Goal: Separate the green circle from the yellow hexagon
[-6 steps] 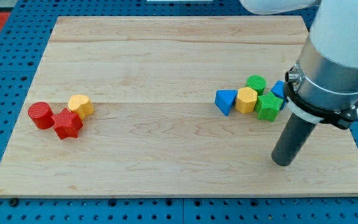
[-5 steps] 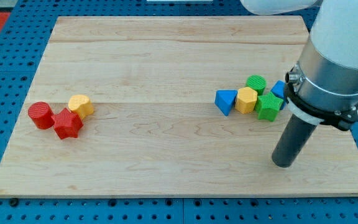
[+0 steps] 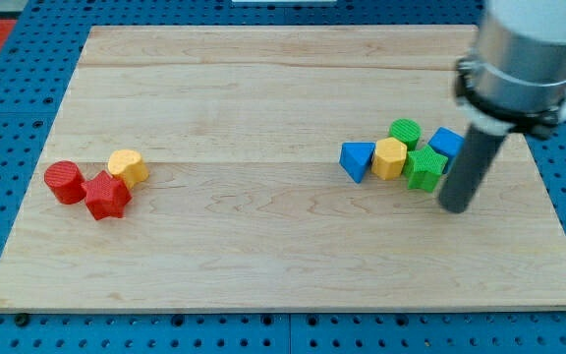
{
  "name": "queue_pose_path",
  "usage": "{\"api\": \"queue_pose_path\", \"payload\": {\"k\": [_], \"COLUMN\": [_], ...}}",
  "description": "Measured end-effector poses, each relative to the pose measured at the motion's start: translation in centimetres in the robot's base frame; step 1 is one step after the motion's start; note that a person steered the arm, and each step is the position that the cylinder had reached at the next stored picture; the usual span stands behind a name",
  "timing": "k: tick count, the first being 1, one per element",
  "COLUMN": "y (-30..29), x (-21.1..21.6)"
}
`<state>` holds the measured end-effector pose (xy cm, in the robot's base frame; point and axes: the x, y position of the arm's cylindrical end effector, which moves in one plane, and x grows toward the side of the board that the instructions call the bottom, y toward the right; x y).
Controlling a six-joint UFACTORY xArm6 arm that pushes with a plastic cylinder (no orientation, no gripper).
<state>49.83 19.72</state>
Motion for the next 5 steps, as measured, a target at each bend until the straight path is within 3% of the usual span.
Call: {"api": "queue_pose_path", "payload": {"k": [3, 5], "y": [-8.3, -0.9], "x": [-10.0, -11.2]}}
